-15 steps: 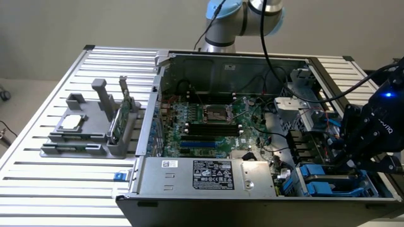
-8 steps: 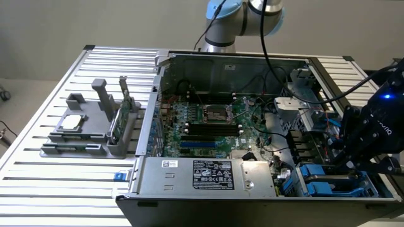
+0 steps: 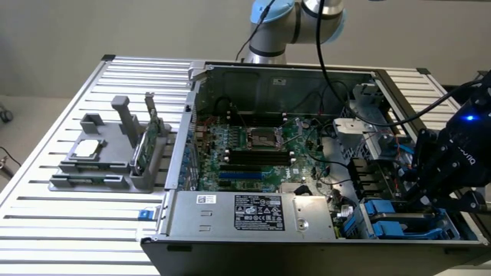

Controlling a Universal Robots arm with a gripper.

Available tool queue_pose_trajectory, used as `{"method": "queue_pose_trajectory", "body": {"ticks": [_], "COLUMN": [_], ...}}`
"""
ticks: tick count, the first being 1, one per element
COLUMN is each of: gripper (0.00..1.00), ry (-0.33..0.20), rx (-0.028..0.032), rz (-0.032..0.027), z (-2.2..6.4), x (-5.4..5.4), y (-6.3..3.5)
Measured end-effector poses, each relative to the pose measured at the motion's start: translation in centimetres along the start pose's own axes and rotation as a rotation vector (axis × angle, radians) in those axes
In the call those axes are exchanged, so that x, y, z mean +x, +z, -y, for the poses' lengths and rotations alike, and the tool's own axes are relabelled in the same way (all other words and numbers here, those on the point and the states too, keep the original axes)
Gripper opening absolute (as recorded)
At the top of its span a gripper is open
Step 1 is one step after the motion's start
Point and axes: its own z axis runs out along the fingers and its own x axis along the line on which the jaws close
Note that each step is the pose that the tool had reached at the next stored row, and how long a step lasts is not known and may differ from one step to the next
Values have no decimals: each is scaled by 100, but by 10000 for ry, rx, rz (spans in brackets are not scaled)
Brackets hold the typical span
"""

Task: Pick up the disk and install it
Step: 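Insert the disk into the insertion slot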

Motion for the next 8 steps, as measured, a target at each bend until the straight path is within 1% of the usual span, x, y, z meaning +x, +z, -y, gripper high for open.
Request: {"method": "queue_pose_trajectory", "body": {"ticks": [6, 7, 8], "gripper": [16, 18, 24], "ry": [-1, -3, -3], "rx": [-3, 0, 1], "rz": [-6, -21, -12], "z": [-1, -2, -2], "x": [-5, -7, -9], "y": [2, 11, 6]}}
